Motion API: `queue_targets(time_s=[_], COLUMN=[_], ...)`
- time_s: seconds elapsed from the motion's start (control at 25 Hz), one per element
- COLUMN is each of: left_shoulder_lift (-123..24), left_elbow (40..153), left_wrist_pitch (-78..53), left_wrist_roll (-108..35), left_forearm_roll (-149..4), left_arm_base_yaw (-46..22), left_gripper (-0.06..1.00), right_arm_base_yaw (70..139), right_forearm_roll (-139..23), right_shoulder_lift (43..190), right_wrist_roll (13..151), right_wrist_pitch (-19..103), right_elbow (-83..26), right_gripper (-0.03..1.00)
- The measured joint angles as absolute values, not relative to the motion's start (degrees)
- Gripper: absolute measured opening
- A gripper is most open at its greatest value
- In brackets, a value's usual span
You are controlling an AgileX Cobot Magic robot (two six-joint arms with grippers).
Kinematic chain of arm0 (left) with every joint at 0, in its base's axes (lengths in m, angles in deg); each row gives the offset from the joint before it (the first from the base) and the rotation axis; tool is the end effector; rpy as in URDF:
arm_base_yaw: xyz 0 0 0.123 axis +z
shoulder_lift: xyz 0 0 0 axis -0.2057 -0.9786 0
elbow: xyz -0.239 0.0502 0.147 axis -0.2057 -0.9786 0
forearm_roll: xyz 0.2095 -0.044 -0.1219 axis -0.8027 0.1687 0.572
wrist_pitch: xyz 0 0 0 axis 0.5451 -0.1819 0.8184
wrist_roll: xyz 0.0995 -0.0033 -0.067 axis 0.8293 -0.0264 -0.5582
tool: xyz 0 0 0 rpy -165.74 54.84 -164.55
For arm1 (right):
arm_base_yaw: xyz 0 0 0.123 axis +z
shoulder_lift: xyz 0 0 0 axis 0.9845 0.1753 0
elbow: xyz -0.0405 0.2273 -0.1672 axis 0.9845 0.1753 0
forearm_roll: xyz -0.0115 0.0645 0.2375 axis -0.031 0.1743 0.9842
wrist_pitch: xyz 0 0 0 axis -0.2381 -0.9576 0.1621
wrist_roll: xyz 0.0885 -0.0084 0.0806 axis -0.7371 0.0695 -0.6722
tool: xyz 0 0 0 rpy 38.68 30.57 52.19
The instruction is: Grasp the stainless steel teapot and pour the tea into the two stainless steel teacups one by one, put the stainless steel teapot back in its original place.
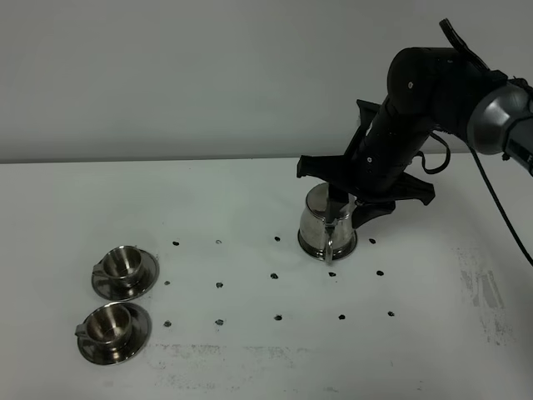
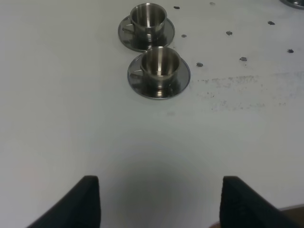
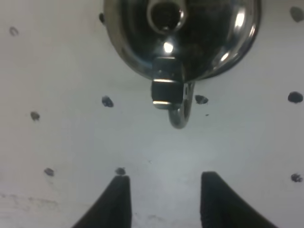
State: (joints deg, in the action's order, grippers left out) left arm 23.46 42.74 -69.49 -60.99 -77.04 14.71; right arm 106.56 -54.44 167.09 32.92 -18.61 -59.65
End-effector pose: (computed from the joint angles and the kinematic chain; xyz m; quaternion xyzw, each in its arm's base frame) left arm 0.0195 -0.0158 0.2486 0.0532 0.8609 -0.0250 0.5054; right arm 0.4017 0.2274 0.2143 0.0217 0.9884 0.1397 0.0556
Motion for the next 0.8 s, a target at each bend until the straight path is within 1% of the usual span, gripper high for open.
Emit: queue_targets(time_s=[0.2, 0.36, 0.6, 0.8], left_shoulder_lift=[23.5, 23.5, 23.5, 23.5], left_elbow=[42.7, 42.7, 42.7, 42.7], left_wrist_pitch=[-69.5, -69.5, -69.5, -69.5], left_wrist_roll=[-61.0, -61.0, -61.0, -61.0], left_forearm_roll=[-77.0, -77.0, -77.0, -77.0], left_arm_base_yaw=[14.7, 14.7, 14.7, 14.7], left_gripper=[0.54, 0.54, 0.54, 0.54], right_arm_base_yaw=[105.7, 105.2, 105.7, 106.5], right_forearm_roll=[-53.9, -54.1, -54.2, -54.2], right_shoulder_lift=[167.1, 167.1, 167.9, 170.0], right_wrist_roll=[28.2, 28.3, 34.3, 38.4], right_wrist_pitch=[-18.6, -18.6, -18.6, -18.5], right_elbow=[-59.7, -59.7, -59.7, -59.7], right_gripper=[0.32, 0.30, 0.27, 0.27])
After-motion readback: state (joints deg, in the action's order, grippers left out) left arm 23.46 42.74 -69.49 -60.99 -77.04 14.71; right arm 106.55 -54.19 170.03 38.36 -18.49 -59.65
